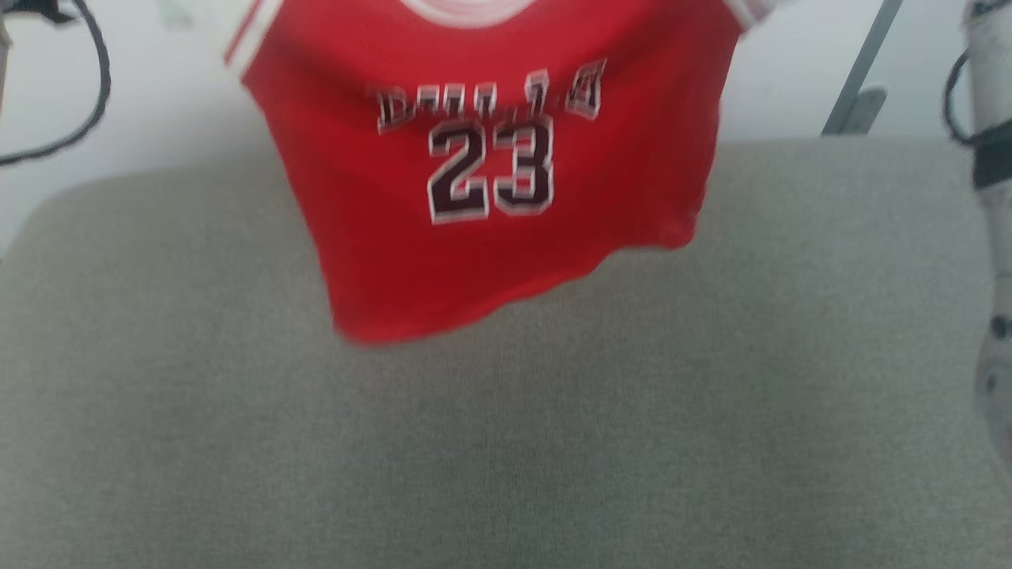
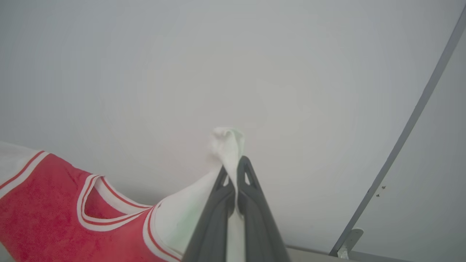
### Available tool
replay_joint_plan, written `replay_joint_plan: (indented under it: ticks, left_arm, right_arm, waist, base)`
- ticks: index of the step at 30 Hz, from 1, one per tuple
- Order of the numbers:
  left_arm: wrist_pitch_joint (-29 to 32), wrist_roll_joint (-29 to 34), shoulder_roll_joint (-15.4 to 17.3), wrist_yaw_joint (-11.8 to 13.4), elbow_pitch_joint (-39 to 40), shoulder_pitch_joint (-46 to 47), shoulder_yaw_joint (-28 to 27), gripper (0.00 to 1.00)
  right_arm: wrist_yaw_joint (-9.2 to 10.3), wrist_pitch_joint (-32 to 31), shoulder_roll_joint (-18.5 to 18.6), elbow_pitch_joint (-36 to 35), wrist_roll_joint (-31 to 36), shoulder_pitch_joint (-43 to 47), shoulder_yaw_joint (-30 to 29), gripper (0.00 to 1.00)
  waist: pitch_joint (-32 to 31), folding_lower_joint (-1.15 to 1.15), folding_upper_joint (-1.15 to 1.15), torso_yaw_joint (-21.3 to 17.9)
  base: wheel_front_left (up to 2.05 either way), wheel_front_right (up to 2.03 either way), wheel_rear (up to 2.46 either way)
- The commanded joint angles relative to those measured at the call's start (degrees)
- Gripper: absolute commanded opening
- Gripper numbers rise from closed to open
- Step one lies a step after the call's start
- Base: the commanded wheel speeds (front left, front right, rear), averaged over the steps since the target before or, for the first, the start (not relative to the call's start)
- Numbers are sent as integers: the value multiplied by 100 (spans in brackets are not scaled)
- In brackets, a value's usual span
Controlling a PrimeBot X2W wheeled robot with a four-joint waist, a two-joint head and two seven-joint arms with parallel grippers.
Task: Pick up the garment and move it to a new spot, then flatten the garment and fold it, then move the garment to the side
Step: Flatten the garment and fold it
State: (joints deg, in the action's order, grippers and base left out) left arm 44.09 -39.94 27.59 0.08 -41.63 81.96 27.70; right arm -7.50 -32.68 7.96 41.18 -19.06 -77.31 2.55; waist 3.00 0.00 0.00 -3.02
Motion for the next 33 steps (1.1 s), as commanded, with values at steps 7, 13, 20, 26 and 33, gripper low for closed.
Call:
replay_joint_plan:
  ticks: [7, 13, 20, 26, 33]
  left_arm:
    - [-1059, 319, -248, 78, -82, 751, -58, 0]
    - [-2417, 683, -467, 134, -342, 1610, -95, 0]
    - [-4377, 1070, -667, 73, -790, 2211, -77, 0]
    - [-4188, 868, -806, -346, -1662, 1584, 86, 0]
    - [-3295, 631, -891, -699, -2069, 417, 432, 0]
  right_arm:
    - [2, 1277, 140, 521, 311, -791, 184, 0]
    - [3, 3019, 297, 949, 733, -1531, 537, 0]
    - [5, 4751, 577, 1444, 1731, -2188, 845, 0]
    - [6, 4765, 319, 2223, 1174, -1669, 1163, 0]
    - [6, 4010, 266, 2289, -124, -616, 1907, 0]
  waist:
    - [1170, 0, 0, 2]
    - [1971, 0, 0, 53]
    - [2421, 0, 0, 310]
    - [2217, 0, 0, 483]
    - [1760, 0, 0, 613]
  base:
    - [0, 0, 0]
    - [0, 0, 0]
    - [0, 0, 0]
    - [0, 0, 0]
    - [0, 0, 0]
